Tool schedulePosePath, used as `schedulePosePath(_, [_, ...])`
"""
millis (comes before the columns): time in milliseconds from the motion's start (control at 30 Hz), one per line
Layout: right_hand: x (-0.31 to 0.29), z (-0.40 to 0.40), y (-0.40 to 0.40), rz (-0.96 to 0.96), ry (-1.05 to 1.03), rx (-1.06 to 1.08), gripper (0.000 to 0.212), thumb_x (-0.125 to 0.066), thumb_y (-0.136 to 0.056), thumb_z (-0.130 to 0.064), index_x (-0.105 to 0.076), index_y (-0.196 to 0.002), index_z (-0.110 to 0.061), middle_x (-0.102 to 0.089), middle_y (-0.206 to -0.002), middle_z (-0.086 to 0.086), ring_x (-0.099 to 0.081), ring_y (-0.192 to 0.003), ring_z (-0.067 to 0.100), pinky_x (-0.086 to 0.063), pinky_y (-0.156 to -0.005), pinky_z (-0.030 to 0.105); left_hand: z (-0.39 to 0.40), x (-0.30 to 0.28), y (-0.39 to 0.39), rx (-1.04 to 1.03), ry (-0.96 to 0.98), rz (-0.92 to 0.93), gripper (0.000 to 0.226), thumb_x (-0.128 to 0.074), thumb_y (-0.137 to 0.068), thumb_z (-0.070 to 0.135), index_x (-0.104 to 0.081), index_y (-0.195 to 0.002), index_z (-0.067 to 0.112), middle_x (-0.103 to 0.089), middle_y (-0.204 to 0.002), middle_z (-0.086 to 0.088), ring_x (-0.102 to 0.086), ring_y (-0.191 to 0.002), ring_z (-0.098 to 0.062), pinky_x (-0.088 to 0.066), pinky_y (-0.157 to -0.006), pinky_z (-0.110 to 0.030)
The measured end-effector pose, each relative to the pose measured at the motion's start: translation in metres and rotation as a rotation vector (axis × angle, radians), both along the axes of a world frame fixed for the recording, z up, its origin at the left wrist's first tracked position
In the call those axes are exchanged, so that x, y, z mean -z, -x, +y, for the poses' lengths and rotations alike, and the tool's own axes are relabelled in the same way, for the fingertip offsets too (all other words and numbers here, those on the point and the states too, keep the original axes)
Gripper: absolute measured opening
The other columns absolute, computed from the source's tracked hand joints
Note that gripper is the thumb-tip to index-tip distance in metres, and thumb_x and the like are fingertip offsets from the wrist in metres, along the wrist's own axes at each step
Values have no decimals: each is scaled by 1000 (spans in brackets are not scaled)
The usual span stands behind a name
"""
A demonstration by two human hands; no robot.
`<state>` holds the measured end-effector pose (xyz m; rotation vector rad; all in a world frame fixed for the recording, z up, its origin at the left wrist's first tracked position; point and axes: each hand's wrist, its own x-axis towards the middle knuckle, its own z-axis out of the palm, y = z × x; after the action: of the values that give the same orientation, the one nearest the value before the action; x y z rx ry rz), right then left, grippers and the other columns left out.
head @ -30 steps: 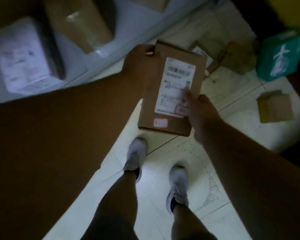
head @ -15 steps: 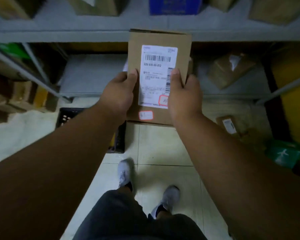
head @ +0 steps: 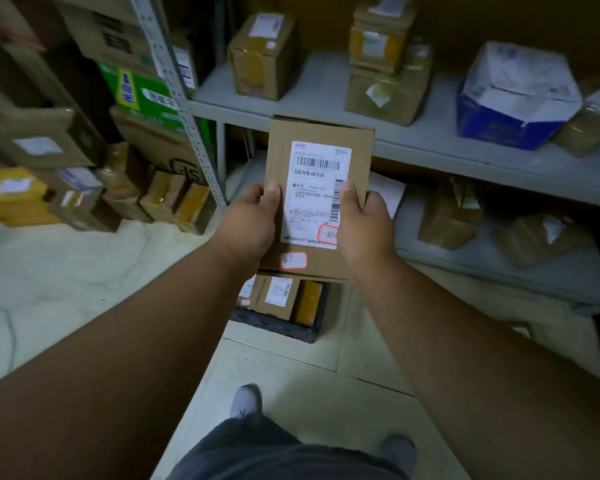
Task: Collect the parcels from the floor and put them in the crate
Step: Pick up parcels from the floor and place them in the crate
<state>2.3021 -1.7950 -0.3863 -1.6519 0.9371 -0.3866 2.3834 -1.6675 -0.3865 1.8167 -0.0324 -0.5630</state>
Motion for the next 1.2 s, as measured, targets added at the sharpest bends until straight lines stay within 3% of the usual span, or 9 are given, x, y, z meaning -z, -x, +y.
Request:
schedulePosePath(133, [-10,57,-50,13,-43,-10,34,-40,-101,-53,-52,-110,-23,-63,-94,-5,-61,-80,10,-45,-59,25,61,-8,-54,57,14,-17,32,-47,-85,53,-63,-111,42,-71,-109,6,-67,-102,-22,-53,-91,-49])
schedulePosePath(333, [-20,67,-78,184,71,-27,45,-41,-101,-54,-64,-104,-15,-69,-95,2,-66,-84,20,-56,-77,33,78,-6,-81,73,43,14,40,-53,-87,44,-55,-127,40,-70,-112,8,-69,-100,-21,-57,-85,-49])
schedulePosePath(467, [-12,56,-96,287,228,-99,44,-43,-103,-44,-64,-84,-11,-66,-80,3,-61,-70,16,-47,-61,28,72,-4,-92,36,36,-48,35,-46,-100,33,-50,-134,38,-66,-119,7,-64,-107,-19,-55,-90,-48])
schedulePosePath(533, [-5,53,-108,276,225,-131,38,-47,-102,-38,-67,-92,-7,-70,-87,7,-65,-75,20,-51,-64,30,70,-1,-99,14,-10,-87,37,-43,-101,33,-48,-137,39,-65,-118,8,-62,-109,-18,-53,-93,-48])
schedulePosePath(667, [9,53,-132,265,266,-158,21,-50,-101,-29,-60,-106,-10,-68,-95,4,-63,-76,18,-43,-53,24,68,9,-120,25,-106,-104,39,-40,-101,32,-47,-138,40,-64,-123,6,-60,-112,-22,-52,-95,-48])
schedulePosePath(800, [29,62,-152,254,214,-98,28,-52,-100,-25,-48,-125,-14,-67,-106,4,-66,-84,20,-49,-59,27,69,25,-153,34,-173,-77,38,-44,-99,29,-53,-135,34,-66,-123,1,-62,-110,-25,-52,-96,-48])
schedulePosePath(1033, [92,94,-208,345,151,12,36,-50,-102,-28,-45,-137,-17,-65,-122,3,-64,-88,15,-39,-52,15,81,107,-232,199,-448,-192,32,-46,-98,35,-58,-128,34,-63,-118,-4,-65,-97,-23,-57,-86,-43])
schedulePosePath(1133, [145,112,-230,356,85,67,39,-46,-104,-33,-42,-141,-24,-67,-122,0,-64,-76,3,-41,-45,7,85,164,-264,265,-540,-218,23,-50,-95,36,-56,-117,34,-66,-105,2,-67,-88,-20,-56,-75,-35])
schedulePosePath(1200, [193,117,-242,375,72,79,35,-45,-103,-35,-47,-138,-26,-68,-121,-2,-64,-76,0,-47,-50,7,87,205,-277,284,-563,-176,21,-57,-93,30,-48,-112,31,-67,-103,2,-67,-85,-21,-53,-67,-31])
